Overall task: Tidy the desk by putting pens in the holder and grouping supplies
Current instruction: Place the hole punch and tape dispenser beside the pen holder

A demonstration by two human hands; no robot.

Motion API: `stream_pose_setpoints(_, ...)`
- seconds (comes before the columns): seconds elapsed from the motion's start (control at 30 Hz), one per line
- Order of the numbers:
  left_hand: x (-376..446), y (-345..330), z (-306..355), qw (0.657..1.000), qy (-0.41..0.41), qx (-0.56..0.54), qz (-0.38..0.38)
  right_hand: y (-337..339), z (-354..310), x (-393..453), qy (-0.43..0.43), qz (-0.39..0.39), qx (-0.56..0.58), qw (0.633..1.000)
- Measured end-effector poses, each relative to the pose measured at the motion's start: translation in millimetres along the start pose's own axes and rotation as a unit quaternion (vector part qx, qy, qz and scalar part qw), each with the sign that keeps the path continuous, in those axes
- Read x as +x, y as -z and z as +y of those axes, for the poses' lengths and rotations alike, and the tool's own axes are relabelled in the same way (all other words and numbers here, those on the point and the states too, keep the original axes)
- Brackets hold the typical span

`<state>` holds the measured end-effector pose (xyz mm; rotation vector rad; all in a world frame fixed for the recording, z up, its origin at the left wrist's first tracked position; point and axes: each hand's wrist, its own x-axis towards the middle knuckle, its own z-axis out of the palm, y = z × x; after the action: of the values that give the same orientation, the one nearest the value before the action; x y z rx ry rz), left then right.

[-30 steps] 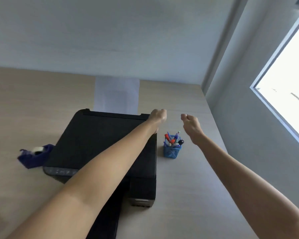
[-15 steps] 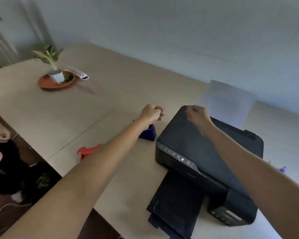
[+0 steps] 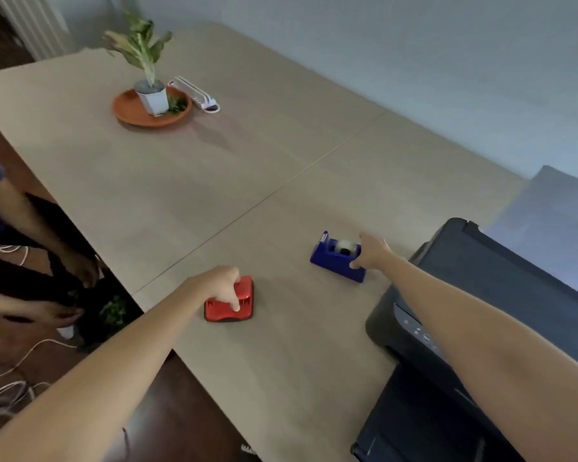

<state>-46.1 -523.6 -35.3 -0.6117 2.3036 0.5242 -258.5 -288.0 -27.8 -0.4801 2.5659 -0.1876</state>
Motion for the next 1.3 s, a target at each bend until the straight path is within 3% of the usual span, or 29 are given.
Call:
stream_pose_setpoints(0.1, 12.3, 3.0, -12.0, 1.0, -0.021, 0.002, -0.012, -12.3, -0.6, 15.8, 0.006, -0.039, -0.06, 0.997)
stream_pose_setpoints(0.33, 26.4, 13.1, -26.1, 0.997, -0.057, 0.003, -0.053, -25.4, -10.0, 33.6, 0.056, -0.029, -0.077, 0.995)
stream_pose_setpoints(0.53, 5.3, 47.6, 2.3, 0.992, -0.118, -0.018, -0.038, -4.3, -14.8, 4.2, 0.084, 0.029, -0.002, 0.996)
stream_pose_setpoints(0.73, -44.2, 90.8, 70.8, 0.984, -0.18, -0.01, 0.01, 66.6, 7.1, -57.5, 0.116, 0.138, 0.118, 0.977)
stream_pose_setpoints(0.97, -125.3, 98.0, 212.5, 0.955, -0.291, 0.049, 0.025, 132.4, 112.3, -171.7, 0.075, 0.264, 0.175, 0.946)
stream_pose_setpoints(1.3, -218.7, -7.2, 439.3, 0.872, -0.461, 0.151, -0.072, 134.9, 344.7, -331.5, -0.148, 0.35, 0.147, 0.913)
